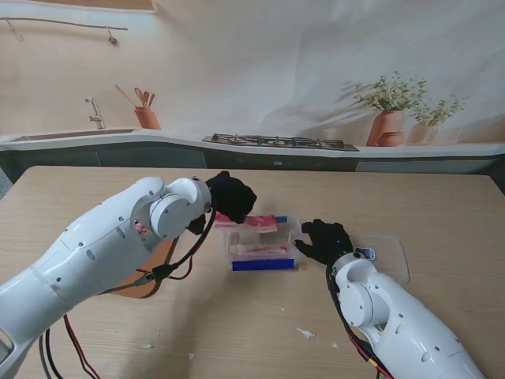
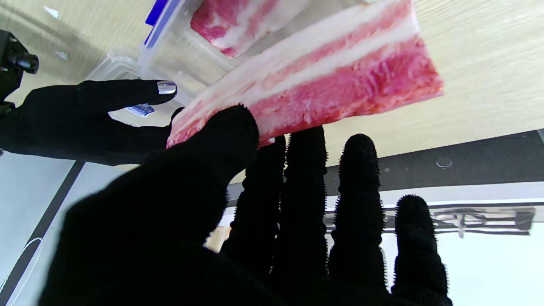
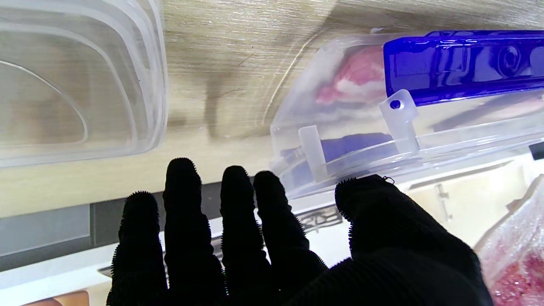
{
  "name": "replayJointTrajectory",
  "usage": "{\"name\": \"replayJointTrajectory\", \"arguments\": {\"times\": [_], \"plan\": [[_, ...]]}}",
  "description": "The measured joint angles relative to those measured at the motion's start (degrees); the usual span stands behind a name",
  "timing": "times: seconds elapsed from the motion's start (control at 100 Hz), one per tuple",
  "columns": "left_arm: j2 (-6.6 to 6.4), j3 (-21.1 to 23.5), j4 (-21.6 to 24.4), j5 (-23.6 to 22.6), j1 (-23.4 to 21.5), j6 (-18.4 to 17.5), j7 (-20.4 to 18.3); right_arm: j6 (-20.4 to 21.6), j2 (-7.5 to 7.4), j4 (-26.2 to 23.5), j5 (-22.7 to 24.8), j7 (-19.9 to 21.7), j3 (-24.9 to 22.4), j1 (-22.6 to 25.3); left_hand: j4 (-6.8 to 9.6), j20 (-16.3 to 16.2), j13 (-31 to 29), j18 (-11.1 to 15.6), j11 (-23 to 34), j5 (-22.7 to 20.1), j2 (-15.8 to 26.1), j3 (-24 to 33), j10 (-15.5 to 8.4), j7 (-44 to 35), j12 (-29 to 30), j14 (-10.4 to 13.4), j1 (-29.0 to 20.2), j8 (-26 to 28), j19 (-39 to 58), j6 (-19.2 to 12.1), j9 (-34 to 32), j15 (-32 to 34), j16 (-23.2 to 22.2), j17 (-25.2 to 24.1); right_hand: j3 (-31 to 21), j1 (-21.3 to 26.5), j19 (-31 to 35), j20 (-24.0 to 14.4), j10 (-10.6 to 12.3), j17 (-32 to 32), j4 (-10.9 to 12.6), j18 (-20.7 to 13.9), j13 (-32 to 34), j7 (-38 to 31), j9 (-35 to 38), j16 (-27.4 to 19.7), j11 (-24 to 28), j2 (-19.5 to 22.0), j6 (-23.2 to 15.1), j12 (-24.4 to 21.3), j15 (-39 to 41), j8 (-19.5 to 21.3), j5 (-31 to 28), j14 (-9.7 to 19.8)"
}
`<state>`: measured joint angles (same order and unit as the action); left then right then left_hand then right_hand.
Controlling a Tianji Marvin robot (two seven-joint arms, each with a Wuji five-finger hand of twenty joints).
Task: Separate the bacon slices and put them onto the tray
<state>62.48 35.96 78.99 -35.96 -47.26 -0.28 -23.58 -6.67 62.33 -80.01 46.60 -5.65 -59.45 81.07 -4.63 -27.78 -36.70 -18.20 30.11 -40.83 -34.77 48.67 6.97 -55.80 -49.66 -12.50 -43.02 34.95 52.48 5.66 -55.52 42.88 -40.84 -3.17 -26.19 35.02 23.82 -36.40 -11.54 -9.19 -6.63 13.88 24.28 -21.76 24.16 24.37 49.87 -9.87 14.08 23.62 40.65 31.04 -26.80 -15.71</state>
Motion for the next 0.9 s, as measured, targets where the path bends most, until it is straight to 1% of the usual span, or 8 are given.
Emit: {"name": "replayJointTrajectory", "arguments": {"times": [0.09, 0.29, 0.41, 0.55, 0.69, 0.82, 0.9], "plan": [[-0.95, 3.2, 1.7, -2.5, -1.8, -1.5, -1.8, -0.1, -0.02, 0.0, 0.0, 0.0, 0.1, 0.0, 0.00, 0.0, 0.0, 0.0, 0.0, 0.0, 0.0, 0.0, 0.0, 0.0, 0.0, 0.0, 0.0, 0.0, 0.0, 0.0, 0.0, 0.0, 0.0, 0.0, 0.0, 0.0, 0.0, 0.0, 0.0, 0.0, 0.0, 0.0, 0.0, 0.0, 0.0, 0.0, 0.0, 0.0, 0.0, 0.0, 0.0, 0.0, 0.0, 0.0], [-2.52, 10.9, 5.1, -7.0, -6.4, -4.5, -3.9, -0.4, -0.09, 0.0, 0.0, 0.1, 0.4, -0.3, 0.00, 0.0, 0.0, 0.0, 0.0, 0.0, 0.0, 0.0, 0.0, 0.0, 0.0, 0.0, 0.0, 0.0, 0.0, 0.0, 0.0, 0.0, 0.0, 0.0, 0.0, 0.0, 0.0, 0.0, 0.0, -0.1, 0.0, 0.0, 0.0, 0.0, 0.0, 0.0, 0.0, 0.0, 0.1, 0.0, 0.0, 0.1, 0.0, 0.0], [-3.17, 16.1, 7.0, -10.4, -9.5, -8.3, -5.3, -0.5, -0.11, 0.1, 0.0, 0.1, 0.5, -0.4, 0.00, 0.0, 0.0, 0.0, 0.0, 0.0, 0.0, 0.0, -0.1, 0.0, 0.0, 0.0, 0.0, 0.1, -0.1, -0.1, 0.0, 0.0, 0.0, 0.0, 0.0, 0.0, 0.0, 0.0, 0.0, -0.1, 0.0, 0.0, 0.0, 0.0, 0.0, 0.0, 0.0, 0.0, 0.2, 0.0, 0.0, 0.3, 0.0, 0.0], [-3.95, 22.0, 9.0, -13.3, -13.3, -11.4, -6.6, -0.6, -0.10, 0.1, 0.0, 0.1, 0.6, -0.4, 0.00, 0.0, 0.0, 0.0, 0.0, 0.0, 0.0, 0.0, -0.5, 0.0, 0.0, 0.0, 0.0, 0.3, -0.1, -0.2, 0.0, 0.0, 0.0, 0.0, 0.0, 0.0, 0.0, 0.0, 0.0, -0.1, 0.0, 0.0, 0.0, 0.0, 0.0, 0.0, 0.0, 0.0, 0.3, 0.0, 0.0, 0.3, 0.0, 0.0], [-4.61, 28.0, 10.6, -16.5, -17.1, -15.7, -7.9, -0.7, -0.10, 0.1, 0.0, 0.1, 0.7, -0.5, 0.00, 0.0, 0.0, 0.0, -0.1, 0.0, 0.0, 0.0, -0.6, 0.0, -0.1, 0.1, 0.0, 0.3, -0.1, -0.3, 0.0, 0.0, 0.0, 0.0, 0.0, 0.0, 0.0, 0.0, 0.0, -0.1, 0.0, 0.0, 0.0, 0.0, 0.0, 0.0, 0.0, 0.0, 0.5, 0.0, 0.0, 0.3, 0.0, 0.0], [-5.05, 33.4, 12.1, -19.1, -20.8, -17.8, -8.2, -0.8, -0.08, 0.1, 0.1, 0.1, 0.7, -0.5, 0.00, 0.0, 0.0, 0.0, -0.1, 0.0, 0.0, 0.0, -0.6, 0.0, -0.1, 0.1, 0.2, 0.5, -0.1, -0.4, 0.0, 0.0, 0.0, 0.0, 0.0, 0.0, 0.0, 0.0, 0.0, -0.1, 0.0, 0.0, 0.0, 0.0, 0.0, 0.0, 0.0, 0.0, 0.5, 0.0, 0.0, 0.3, 0.0, 0.0], [-5.34, 36.3, 12.6, -21.0, -22.9, -19.6, -8.2, -0.9, -0.08, 0.0, 0.1, 0.1, 0.8, -0.5, 0.00, 0.0, 0.0, 0.0, -0.1, 0.0, 0.0, 0.0, -0.6, 0.0, -0.1, 0.1, 0.2, 0.5, -0.1, -0.5, 0.0, 0.0, 0.0, 0.0, 0.0, 0.0, 0.0, 0.0, 0.0, -0.1, 0.0, 0.0, 0.0, 0.0, 0.0, 0.0, 0.0, 0.1, 0.5, 0.0, 0.0, 0.3, 0.0, 0.0]]}}
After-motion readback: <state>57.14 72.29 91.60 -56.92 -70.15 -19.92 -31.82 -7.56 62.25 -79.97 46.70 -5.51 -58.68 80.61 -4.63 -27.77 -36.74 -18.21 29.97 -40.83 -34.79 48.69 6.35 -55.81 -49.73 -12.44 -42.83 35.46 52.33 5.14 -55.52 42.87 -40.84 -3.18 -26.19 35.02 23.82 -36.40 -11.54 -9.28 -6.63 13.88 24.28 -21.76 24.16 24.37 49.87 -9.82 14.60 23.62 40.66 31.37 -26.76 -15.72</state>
